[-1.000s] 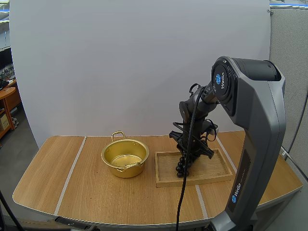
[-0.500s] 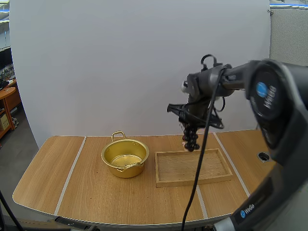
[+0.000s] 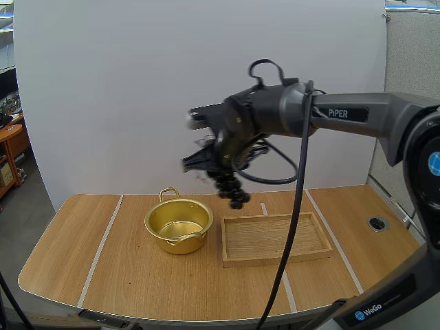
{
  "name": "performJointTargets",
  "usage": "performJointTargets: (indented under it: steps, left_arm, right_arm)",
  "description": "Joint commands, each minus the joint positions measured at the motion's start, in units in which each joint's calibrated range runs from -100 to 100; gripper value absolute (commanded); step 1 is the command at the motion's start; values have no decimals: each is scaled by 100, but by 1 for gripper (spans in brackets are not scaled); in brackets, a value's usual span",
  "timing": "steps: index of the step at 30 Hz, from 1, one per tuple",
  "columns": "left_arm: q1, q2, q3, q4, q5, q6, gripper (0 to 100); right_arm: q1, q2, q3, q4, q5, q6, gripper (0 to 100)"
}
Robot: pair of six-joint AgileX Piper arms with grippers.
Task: Open the pot, put the grape inside, and close it
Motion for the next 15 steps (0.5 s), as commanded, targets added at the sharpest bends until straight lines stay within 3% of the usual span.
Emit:
performJointTargets:
  steps: [1, 6, 15]
  left_arm:
    - [-13, -9, -33, 39, -160, -54, 0]
    - [-13, -9, -33, 39, -160, -54, 0]
    - [-13, -9, -33, 39, -160, -54, 0]
  right_arm:
    - [250, -61, -41, -45, -385, -64, 0]
    - [545, 227, -153, -138, -563, -64, 0]
    - [561, 1221, -935, -138, -368, -100, 0]
